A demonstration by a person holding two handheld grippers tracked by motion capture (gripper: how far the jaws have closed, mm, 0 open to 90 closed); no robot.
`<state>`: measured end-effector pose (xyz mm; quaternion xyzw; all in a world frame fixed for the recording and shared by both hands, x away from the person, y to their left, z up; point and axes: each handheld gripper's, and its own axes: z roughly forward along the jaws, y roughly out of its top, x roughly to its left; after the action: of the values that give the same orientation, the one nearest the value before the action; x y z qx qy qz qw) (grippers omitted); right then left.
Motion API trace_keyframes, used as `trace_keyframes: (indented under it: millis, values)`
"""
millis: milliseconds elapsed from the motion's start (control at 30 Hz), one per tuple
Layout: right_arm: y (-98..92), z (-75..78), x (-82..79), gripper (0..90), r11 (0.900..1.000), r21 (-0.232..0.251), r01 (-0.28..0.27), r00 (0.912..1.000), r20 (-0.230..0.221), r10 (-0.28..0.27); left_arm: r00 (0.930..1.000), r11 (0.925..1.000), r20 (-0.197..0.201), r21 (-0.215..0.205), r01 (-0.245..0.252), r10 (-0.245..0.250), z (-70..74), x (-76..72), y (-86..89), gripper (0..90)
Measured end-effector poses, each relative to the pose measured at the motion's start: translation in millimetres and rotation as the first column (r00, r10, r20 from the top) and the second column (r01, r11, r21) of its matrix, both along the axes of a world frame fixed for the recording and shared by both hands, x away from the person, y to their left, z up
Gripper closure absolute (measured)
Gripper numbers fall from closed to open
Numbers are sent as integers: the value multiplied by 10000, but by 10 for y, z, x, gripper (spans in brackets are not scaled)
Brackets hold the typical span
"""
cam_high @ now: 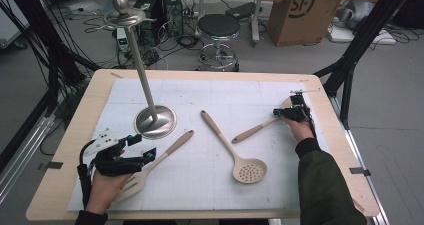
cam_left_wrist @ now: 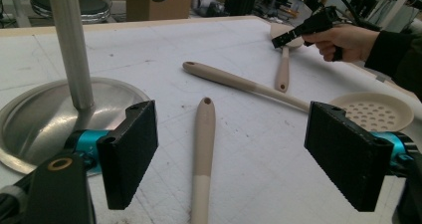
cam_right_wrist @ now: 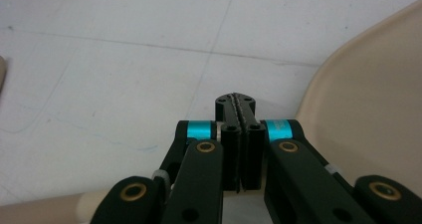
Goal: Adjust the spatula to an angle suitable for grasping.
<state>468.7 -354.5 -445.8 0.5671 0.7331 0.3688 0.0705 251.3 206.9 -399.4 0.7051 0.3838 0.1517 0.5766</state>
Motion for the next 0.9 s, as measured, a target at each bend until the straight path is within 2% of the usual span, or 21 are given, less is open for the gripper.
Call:
trace_keyframes:
  millis: [67,267,300,400,600,667,800,900]
  values:
    - [2,28,-31,900,9996,-296,-39,9999,-144,35,10000,10000,2,-11,47,-47,4,-5,-4,216]
    - [-33,49,-128,900,9991,-419,7,9991,-434,-25,9999,9998,75,-173,88,-87,25,-14,-2,217]
    - [-48,61,-197,900,9988,-484,63,9982,-596,-92,9999,9997,84,-191,119,-118,28,-17,-6,218]
    - [-50,74,-274,900,9984,-553,96,9979,-634,-131,9997,9996,116,-189,206,-203,40,-29,-35,218]
    - [-110,47,-526,900,9990,-105,430,9980,-458,-435,9985,9988,340,-182,445,-438,103,-51,-117,218]
    - [-131,60,-573,900,9988,-168,464,9976,-507,-472,9979,9986,402,-159,509,-503,123,-57,-133,220]
    - [-128,111,-675,900,9970,-613,471,9970,-583,-506,9970,9980,506,-168,603,-594,158,-71,-160,219]
    - [-173,86,-750,900,9973,-207,704,9961,-523,-714,9964,9977,552,-176,648,-637,172,-78,-170,220]
